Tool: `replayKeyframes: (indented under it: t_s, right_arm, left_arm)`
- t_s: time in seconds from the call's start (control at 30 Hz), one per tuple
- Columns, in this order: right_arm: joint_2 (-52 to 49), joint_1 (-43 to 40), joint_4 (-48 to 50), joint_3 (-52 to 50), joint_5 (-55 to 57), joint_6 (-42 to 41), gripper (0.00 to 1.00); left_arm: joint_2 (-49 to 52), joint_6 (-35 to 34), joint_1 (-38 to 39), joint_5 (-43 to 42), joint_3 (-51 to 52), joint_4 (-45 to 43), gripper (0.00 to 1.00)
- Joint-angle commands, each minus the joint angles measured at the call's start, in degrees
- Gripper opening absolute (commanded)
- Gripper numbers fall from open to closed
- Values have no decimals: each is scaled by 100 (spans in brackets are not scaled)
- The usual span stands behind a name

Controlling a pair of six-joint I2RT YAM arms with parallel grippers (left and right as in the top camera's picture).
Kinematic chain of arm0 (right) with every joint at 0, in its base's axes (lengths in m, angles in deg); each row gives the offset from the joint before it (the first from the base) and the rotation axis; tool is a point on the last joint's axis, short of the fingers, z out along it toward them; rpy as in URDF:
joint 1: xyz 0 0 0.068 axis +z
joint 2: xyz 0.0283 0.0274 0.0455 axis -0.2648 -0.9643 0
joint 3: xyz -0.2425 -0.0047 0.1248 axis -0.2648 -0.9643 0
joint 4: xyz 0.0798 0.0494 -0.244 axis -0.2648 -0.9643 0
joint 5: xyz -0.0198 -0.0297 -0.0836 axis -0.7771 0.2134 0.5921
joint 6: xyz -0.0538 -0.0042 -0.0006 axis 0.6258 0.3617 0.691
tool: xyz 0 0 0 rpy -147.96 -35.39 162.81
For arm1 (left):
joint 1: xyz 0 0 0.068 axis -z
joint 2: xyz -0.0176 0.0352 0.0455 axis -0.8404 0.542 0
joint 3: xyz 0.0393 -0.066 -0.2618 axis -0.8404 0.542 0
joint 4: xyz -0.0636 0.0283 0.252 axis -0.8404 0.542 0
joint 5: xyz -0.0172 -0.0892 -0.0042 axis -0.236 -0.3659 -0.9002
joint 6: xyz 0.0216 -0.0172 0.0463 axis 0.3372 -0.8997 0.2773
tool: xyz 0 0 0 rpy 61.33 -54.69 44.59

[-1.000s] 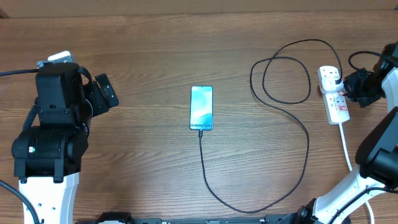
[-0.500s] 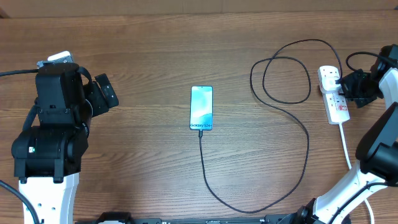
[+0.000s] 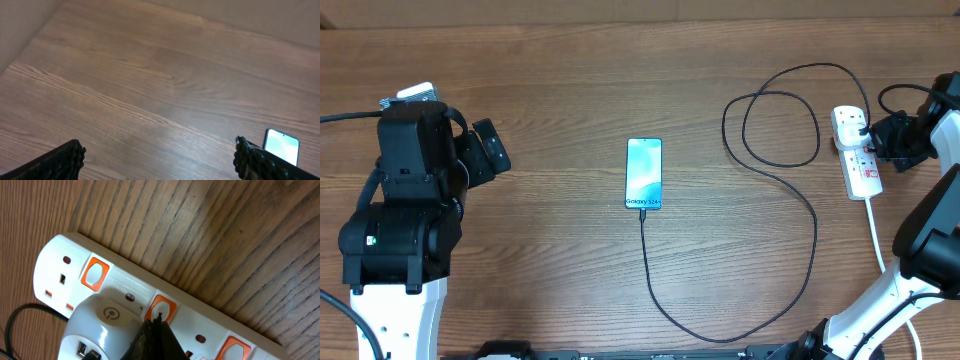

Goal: Plug charger to phone and switch on socket

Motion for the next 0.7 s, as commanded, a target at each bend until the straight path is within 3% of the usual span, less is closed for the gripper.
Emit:
replayKeyframes:
  t_s: [0.0, 0.3, 0.43, 0.67]
  right_arm:
    - [-120, 81, 98, -17, -129, 26, 4]
    - [-463, 468, -295, -20, -94, 549, 4]
    - [-424, 549, -927, 103, 35, 610, 4]
    - [378, 549, -1891, 258, 518, 627, 4]
  left_arm:
    - [-35, -83, 2, 70, 13, 61, 100]
    - [-35, -83, 2, 33, 13, 330, 100]
    - [-72, -81, 2, -138, 13, 389, 99]
    - [-743, 225, 2, -479, 15, 378, 100]
